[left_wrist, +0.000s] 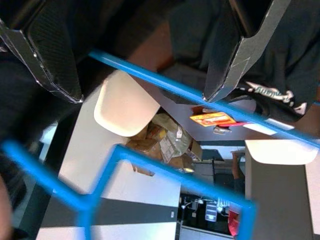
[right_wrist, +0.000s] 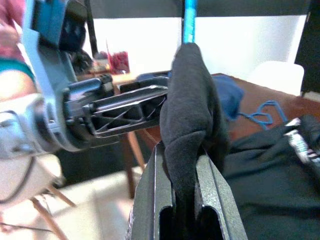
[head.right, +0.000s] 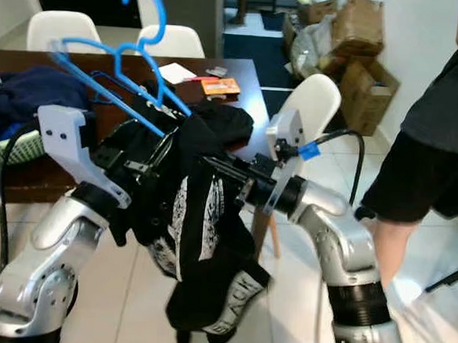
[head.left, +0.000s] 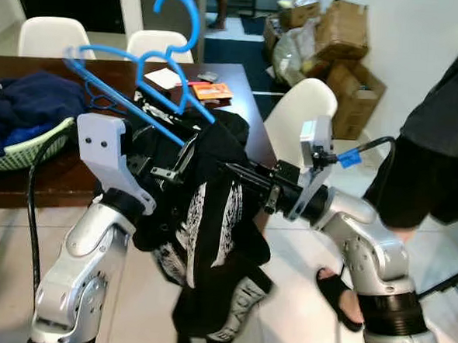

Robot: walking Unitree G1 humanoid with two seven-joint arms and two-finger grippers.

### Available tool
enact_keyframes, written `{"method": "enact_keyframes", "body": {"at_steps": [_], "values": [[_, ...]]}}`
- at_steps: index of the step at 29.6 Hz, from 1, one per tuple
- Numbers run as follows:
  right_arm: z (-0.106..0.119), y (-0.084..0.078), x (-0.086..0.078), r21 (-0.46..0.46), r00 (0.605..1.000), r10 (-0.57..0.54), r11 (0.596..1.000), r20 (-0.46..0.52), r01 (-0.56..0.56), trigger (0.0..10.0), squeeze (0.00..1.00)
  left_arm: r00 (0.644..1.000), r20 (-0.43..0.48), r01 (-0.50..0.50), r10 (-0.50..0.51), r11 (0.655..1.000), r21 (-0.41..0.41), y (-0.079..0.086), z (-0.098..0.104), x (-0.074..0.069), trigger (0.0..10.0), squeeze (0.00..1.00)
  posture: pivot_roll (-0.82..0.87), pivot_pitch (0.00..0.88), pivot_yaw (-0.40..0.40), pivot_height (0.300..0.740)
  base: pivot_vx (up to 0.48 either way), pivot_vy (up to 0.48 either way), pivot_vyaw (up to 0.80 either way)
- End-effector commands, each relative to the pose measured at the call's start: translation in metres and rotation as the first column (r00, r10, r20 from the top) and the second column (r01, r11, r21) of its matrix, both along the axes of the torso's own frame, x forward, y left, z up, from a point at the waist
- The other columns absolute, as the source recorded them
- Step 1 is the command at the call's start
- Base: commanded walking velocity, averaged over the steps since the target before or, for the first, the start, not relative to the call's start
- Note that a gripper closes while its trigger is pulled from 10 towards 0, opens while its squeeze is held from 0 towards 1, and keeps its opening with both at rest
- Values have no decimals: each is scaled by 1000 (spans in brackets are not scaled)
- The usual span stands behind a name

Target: Hang hanger

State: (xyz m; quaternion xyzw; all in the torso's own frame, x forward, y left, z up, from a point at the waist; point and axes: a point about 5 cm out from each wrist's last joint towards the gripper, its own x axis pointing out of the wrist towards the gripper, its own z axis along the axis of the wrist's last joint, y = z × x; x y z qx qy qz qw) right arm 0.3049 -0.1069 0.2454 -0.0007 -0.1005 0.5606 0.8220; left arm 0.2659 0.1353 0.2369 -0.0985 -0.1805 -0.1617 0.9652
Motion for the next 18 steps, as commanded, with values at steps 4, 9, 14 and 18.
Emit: {"method": "enact_keyframes", "body": {"at_steps": [4,9,14,18], "values": [[17,2,3,-23,995,-9,1000,103,12,10000,0,1000,5,22,-22,1000,3,-5,4,-1,10000,0,17,61,-34,740,480,0,0],[62,20,18,46,969,-87,996,232,79,10000,0,1000,12,22,-22,1000,-2,-4,7,0,10000,0,18,54,-46,740,480,0,0],[72,28,37,48,933,-231,973,274,227,10000,0,998,22,61,-61,998,-12,-11,9,-2,10000,0,25,46,-51,740,480,0,0],[85,19,51,96,893,-367,930,262,354,10000,0,993,43,109,-109,994,-19,-15,14,-5,10000,0,28,37,-58,740,480,0,0]]}}
